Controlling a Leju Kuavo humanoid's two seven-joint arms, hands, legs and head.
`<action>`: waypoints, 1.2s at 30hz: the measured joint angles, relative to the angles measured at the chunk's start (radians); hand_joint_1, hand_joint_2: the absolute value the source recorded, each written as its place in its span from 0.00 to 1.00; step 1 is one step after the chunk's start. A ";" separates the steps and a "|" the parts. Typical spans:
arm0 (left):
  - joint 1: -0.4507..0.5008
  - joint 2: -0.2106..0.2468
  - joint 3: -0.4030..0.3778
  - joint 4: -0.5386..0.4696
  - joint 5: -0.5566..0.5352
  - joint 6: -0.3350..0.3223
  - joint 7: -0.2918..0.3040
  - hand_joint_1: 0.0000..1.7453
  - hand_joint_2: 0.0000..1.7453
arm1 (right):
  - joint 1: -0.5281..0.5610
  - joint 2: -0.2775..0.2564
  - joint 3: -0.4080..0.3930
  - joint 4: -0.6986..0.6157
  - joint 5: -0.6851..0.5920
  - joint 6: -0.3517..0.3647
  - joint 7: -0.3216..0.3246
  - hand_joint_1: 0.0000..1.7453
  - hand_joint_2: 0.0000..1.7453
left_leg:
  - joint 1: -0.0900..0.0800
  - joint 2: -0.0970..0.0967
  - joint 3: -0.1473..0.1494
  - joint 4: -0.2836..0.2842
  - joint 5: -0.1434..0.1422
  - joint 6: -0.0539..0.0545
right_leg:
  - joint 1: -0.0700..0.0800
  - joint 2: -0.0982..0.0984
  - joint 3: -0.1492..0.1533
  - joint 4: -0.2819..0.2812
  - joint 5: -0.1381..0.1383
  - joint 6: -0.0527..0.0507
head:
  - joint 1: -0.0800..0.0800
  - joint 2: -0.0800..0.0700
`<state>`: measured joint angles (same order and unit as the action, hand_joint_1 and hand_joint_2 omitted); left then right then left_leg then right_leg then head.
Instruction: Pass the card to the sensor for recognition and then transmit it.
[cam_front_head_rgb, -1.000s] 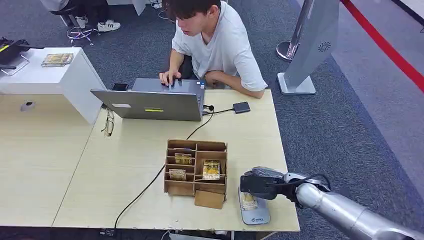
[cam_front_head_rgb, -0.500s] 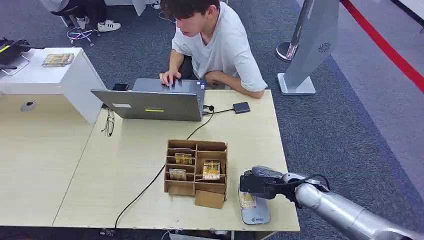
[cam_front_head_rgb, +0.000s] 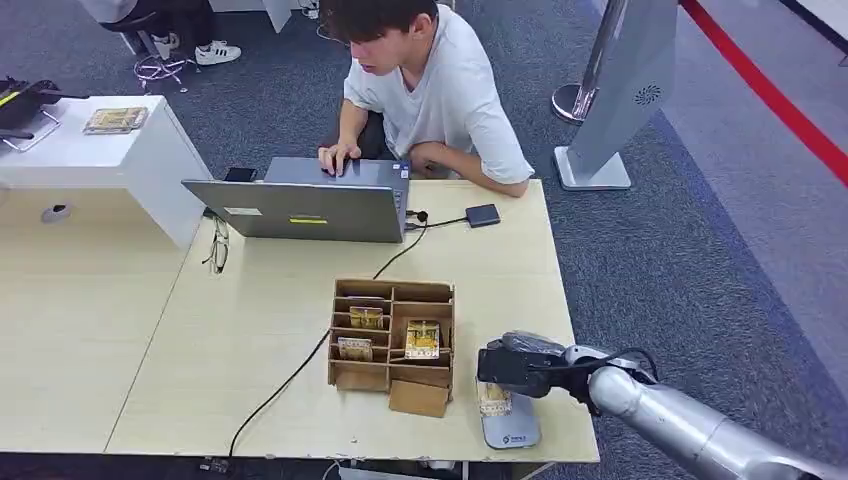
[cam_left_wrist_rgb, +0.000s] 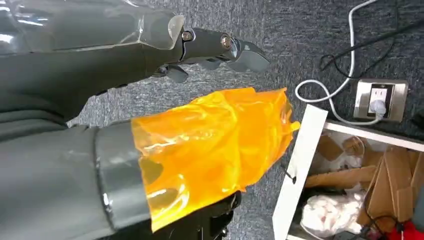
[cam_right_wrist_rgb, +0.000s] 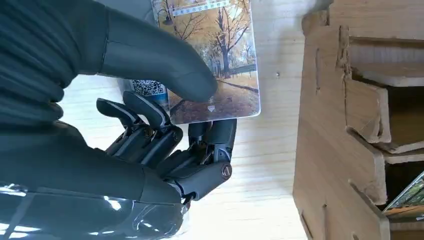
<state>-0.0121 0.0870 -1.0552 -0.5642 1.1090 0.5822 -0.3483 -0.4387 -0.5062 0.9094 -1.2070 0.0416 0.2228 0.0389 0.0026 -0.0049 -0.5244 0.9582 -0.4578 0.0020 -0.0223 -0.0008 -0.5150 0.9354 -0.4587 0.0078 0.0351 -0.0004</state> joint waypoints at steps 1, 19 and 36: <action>0.005 0.006 -0.002 -0.009 0.000 0.006 0.000 0.00 0.00 | 0.003 0.000 -0.002 0.000 0.000 0.000 0.000 1.00 1.00 | 0.000 0.000 0.000 0.000 0.000 0.000 | 0.000 0.000 0.000 0.000 0.000 0.000 | 0.000 0.000; -0.007 -0.013 -0.008 0.037 0.049 -0.043 -0.030 0.00 0.00 | 0.019 -0.027 -0.033 -0.051 -0.123 0.052 -0.077 1.00 1.00 | 0.000 -0.001 -0.001 0.001 0.000 0.000 | 0.000 0.000 -0.001 0.000 0.000 0.000 | 0.000 0.000; 0.007 0.008 -0.026 0.016 0.104 -0.049 -0.072 0.00 0.00 | 0.067 -0.125 -0.107 -0.188 -0.330 0.215 -0.260 1.00 1.00 | 0.000 -0.001 -0.002 0.001 0.000 0.000 | 0.000 0.000 -0.002 0.000 0.000 0.000 | 0.000 0.000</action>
<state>-0.0050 0.0954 -1.0815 -0.5486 1.2131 0.5333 -0.4208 -0.3714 -0.6317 0.8026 -1.3950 -0.2884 0.4379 -0.2213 0.0026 -0.0054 -0.5268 0.9588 -0.4578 0.0020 -0.0223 -0.0011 -0.5171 0.9354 -0.4585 0.0078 0.0351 -0.0004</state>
